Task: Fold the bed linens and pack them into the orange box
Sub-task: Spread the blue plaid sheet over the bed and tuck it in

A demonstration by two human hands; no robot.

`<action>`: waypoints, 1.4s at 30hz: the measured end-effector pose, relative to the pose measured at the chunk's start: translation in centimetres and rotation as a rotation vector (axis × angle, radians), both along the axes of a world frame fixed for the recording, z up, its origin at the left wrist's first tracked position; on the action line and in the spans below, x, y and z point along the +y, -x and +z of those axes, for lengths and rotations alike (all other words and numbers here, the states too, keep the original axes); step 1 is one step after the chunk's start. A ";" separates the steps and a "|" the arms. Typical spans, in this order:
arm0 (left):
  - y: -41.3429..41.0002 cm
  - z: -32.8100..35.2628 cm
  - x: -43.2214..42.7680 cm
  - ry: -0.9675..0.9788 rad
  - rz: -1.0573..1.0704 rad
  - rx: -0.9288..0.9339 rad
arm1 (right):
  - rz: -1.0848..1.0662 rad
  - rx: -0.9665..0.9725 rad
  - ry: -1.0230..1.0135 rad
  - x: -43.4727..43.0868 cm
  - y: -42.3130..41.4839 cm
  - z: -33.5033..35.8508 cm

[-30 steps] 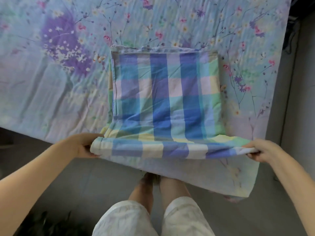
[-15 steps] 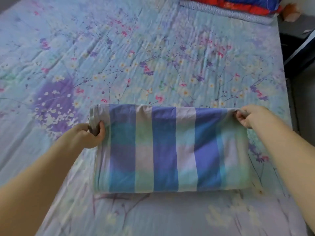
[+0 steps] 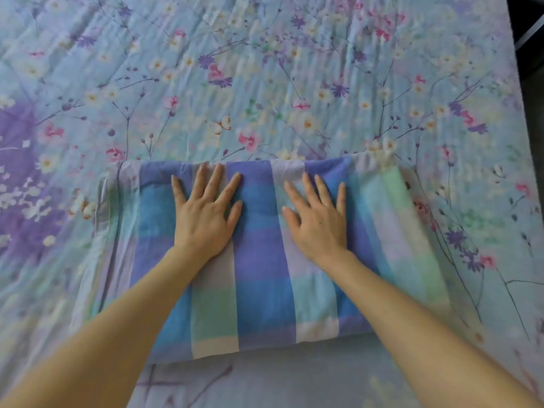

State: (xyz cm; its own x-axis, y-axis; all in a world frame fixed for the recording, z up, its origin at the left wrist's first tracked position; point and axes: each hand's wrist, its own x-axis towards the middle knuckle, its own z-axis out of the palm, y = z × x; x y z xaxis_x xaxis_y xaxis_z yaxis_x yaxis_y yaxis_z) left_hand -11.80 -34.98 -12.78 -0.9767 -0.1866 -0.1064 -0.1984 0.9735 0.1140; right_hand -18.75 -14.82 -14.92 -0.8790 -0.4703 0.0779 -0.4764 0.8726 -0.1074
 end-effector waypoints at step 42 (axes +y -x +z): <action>-16.7 5.8 -8.5 -1.439 1.057 -0.071 | 0.325 -0.582 -0.082 -17.9 -24.5 9.2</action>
State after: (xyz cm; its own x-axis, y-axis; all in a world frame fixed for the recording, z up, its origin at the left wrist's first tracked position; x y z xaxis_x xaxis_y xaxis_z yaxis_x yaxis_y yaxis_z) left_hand 4.90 -43.50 -7.00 -0.5021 -0.4000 -0.7667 -0.6525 -0.4066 0.6395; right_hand 5.77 -32.75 -5.70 -0.5798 -0.7021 -0.4133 -0.6004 0.7111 -0.3658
